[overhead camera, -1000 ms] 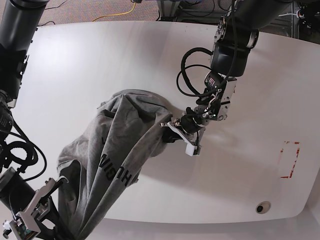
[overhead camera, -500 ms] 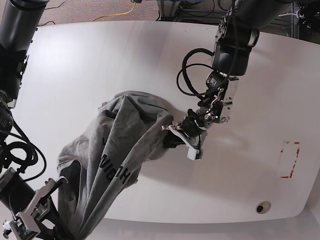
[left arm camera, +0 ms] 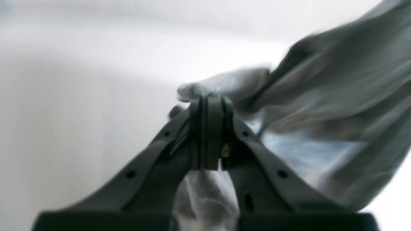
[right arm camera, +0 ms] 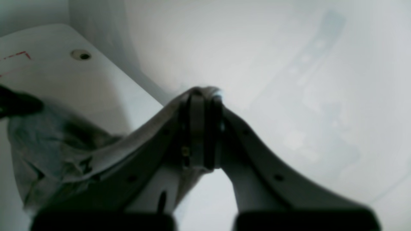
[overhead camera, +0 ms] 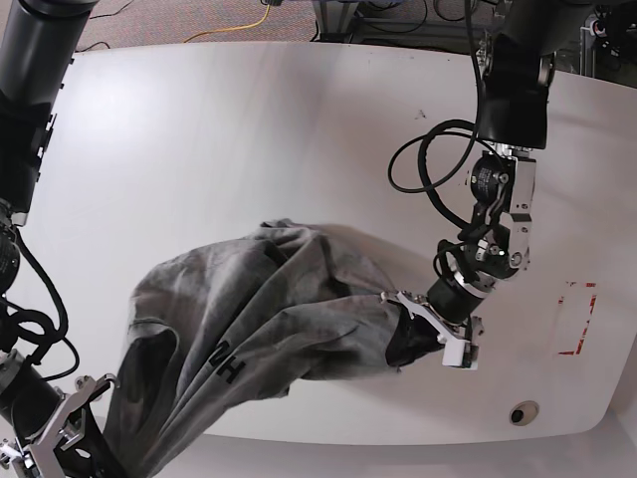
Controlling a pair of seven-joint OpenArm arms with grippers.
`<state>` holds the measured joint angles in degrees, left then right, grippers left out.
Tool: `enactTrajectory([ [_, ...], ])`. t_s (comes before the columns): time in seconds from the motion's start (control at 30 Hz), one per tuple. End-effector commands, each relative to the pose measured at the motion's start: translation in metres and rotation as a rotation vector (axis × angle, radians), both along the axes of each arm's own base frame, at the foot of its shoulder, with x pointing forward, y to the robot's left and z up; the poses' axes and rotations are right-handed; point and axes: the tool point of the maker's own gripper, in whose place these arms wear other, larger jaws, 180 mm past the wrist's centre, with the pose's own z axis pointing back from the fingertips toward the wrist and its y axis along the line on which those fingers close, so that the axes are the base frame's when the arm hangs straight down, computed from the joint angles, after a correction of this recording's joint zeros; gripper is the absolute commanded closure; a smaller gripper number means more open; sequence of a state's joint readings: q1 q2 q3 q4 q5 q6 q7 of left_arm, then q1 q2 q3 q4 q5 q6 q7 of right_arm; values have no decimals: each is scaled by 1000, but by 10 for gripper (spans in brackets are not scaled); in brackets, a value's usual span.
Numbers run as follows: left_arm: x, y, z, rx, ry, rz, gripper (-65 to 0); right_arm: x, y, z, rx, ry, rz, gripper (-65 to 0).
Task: Layout the t-shirt on the table in an organized manner, then fold the t-shirt properly
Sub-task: 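Hold the shirt with both grippers and stretch it apart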
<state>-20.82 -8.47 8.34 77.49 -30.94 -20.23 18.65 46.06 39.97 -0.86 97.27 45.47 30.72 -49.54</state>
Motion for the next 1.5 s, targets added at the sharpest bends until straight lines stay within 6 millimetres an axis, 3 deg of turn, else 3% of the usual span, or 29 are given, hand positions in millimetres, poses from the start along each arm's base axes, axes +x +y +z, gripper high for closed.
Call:
enactTrajectory([
  [0.0,2,8,49,14,-138,-11,0,2,-8,27,38,-66,-6,0],
  [0.13,-1,18,74,48,-210,-9,0,12,-12,23,66,-50,-16,0],
  [0.33,9,58,121,79,-305,71,0,33,-21,26,52,-39,-74,0],
  [0.5,12,78,162,107,-375,113,0,49,-26,27,25,-34,-108,0],
  [0.63,15,103,195,144,-443,159,0,63,-24,39,-36,-56,-127,0],
  [0.8,13,123,233,175,-522,197,0,67,-22,50,-141,-90,-141,0],
  [0.9,10,125,244,189,-547,200,-1,67,-23,50,-146,-89,-144,0],
  [1.0,8,123,244,192,-553,195,-1,67,-23,46,-148,-79,-145,0],
  [1.07,7,121,242,202,-543,190,-1,68,-23,30,-145,-48,-140,0],
  [1.2,3,117,215,221,-475,176,-1,56,-23,12,-119,-34,-114,0],
  [1.47,-27,101,147,246,-359,121,-1,13,-26,-54,-155,93,-125,0],
])
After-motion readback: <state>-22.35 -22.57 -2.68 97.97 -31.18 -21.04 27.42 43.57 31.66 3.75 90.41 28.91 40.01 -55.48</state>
